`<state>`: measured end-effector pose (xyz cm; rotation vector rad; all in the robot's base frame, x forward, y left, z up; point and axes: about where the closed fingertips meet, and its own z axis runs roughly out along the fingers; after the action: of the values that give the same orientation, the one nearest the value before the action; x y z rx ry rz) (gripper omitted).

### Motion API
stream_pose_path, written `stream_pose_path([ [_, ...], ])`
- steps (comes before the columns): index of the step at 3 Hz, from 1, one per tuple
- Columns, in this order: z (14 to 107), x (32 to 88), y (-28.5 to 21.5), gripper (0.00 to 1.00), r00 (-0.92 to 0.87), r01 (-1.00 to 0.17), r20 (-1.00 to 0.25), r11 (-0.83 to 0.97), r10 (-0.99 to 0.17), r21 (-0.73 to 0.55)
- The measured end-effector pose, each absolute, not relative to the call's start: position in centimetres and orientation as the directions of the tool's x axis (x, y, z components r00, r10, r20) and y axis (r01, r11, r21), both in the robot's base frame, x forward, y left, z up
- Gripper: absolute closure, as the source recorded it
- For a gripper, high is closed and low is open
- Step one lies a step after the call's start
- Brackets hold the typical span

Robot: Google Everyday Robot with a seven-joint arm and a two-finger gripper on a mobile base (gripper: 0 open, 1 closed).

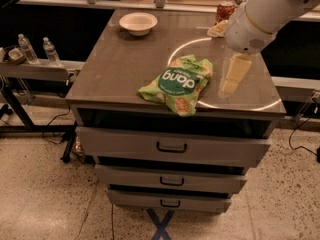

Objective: Pick green rice chip bag

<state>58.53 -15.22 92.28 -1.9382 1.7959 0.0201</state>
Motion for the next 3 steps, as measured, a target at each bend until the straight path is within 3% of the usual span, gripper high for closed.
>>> stream_pose_path([
  [1,89.6,62.3,-12.6,0.00,0.187,-0.939,-0.376,-0.052,-0.907,-0.341],
  [2,86.8,64.6,-10.8,0.15,0.198,-0.946,-0.405,-0.066,-0.893,-0.317],
  [3,84.6,65.6,-10.6,0.39,0.183,-0.956,-0.422,-0.060,-0.888,-0.289],
])
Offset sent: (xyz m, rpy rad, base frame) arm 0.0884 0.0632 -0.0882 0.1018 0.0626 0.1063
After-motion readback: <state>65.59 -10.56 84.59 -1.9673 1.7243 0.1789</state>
